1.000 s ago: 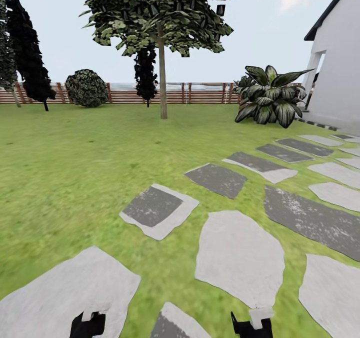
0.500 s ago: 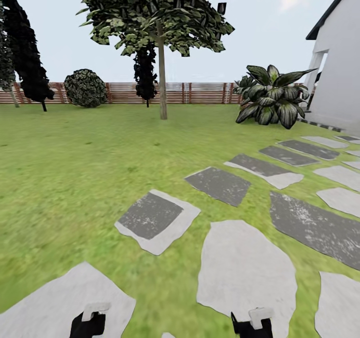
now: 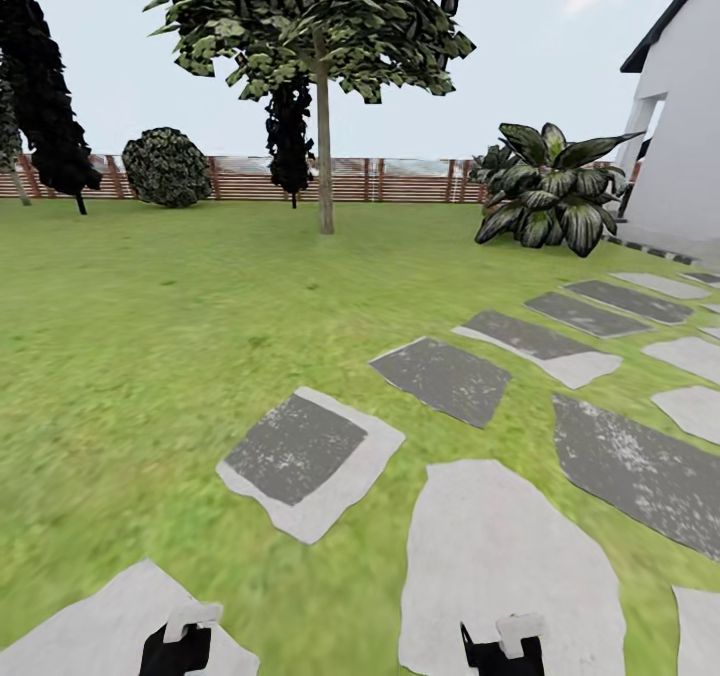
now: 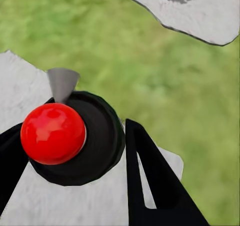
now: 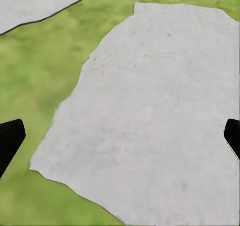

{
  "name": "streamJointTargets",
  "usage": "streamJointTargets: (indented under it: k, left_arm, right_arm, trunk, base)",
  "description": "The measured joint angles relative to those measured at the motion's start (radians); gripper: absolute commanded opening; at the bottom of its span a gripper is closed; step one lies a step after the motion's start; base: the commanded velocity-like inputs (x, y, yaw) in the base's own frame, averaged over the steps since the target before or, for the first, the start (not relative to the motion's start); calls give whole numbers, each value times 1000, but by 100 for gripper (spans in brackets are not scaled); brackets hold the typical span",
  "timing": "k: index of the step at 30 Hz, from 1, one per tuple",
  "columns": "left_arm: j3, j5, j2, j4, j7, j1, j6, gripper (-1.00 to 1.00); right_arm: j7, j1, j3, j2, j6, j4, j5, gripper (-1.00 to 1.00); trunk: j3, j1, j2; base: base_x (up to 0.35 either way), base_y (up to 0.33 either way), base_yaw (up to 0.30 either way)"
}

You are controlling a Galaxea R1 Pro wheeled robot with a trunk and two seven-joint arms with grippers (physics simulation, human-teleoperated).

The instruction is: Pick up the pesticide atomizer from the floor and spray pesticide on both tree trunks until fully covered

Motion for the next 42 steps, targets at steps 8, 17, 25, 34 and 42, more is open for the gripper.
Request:
streamJointTargets:
  k: [8, 17, 25, 34, 42]
  left_arm:
    - [0, 0, 0, 0, 0, 0, 0, -100]
    - [0, 0, 0, 0, 0, 0, 0, -100]
    - [0, 0, 0, 0, 0, 0, 0, -100]
    - [1, 0, 1, 0, 0, 0, 0, -100]
    - [2, 0, 2, 0, 0, 0, 0, -100]
  right_arm:
    - [0, 0, 0, 0, 0, 0, 0, 100]
    - [0, 0, -2, 0, 0, -4, -2, 100]
    - [-1, 0, -5, -2, 0, -5, -2, 100]
    - [0, 0, -3, -4, 0, -2, -1, 100]
    - [0, 0, -3, -4, 0, -2, -1, 100]
  trunk:
    - [0, 0, 0]
    - [0, 0, 0]
    - [0, 0, 0]
    - [0, 0, 0]
    - [0, 0, 0]
  base:
    - [335, 0, 0]
    - [335, 0, 0]
    - [335, 0, 0]
    - [335, 0, 0]
    - [335, 0, 0]
